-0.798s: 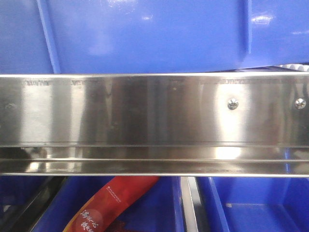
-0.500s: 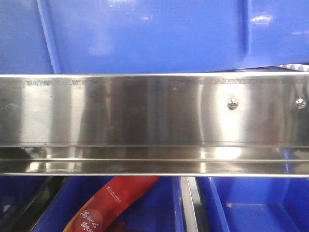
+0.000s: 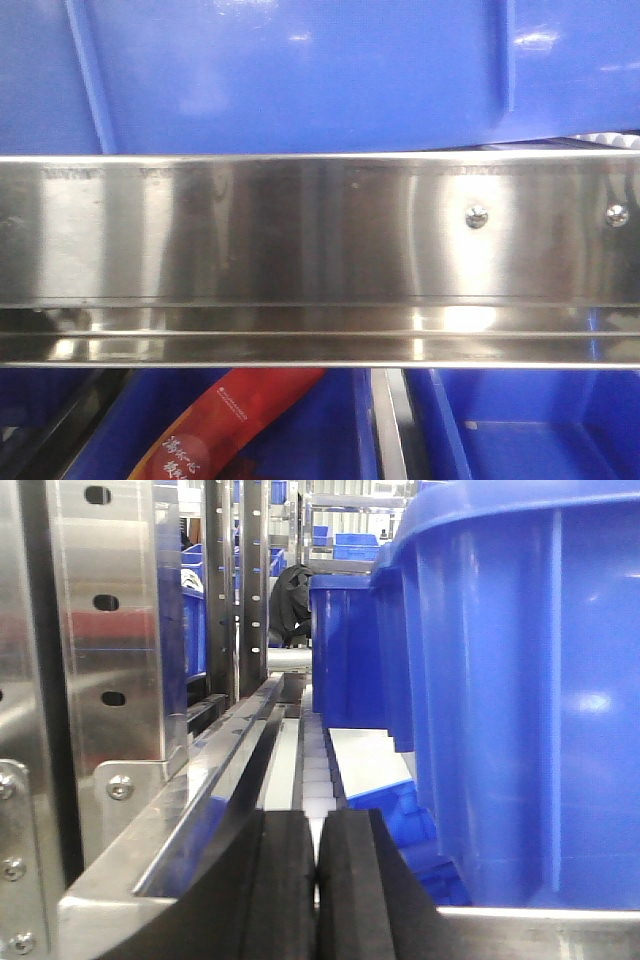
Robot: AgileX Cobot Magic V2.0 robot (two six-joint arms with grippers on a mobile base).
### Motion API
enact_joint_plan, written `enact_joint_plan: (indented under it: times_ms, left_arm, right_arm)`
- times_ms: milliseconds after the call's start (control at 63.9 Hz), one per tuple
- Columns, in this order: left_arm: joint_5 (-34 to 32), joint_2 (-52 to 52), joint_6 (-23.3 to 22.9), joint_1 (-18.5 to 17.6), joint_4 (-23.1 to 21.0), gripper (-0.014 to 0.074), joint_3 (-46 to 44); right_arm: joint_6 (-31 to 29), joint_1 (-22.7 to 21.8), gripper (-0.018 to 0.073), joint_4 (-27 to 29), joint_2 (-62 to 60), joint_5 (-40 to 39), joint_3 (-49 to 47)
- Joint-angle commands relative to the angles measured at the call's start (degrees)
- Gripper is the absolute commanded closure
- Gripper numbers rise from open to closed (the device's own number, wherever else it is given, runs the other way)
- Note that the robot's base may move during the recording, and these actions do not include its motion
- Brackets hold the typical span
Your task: Move blue bin to conveyor side
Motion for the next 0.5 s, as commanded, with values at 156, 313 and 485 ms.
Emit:
enact_joint_plan:
  times_ms: [156,313,485]
  left_arm:
    - [-1.15,-0.17,-0.27,0.25,0.09,0.0594,-0.10]
    - [-1.15,-0.17,-0.27,0.25,0.09,0.0594,-0.10]
    - [-1.54,-0.17,-0.27,0.25,0.39,0.0594,-0.10]
  right_arm:
    - [-0.43,-0.35,0.0648,0.35,-0.20,-1.37,0.00]
    - [-0.43,-0.35,0.0648,0.35,-0.20,-1.37,0.00]
    - [-0.43,-0.35,0.0648,0.35,-0.20,-8.81,0.00]
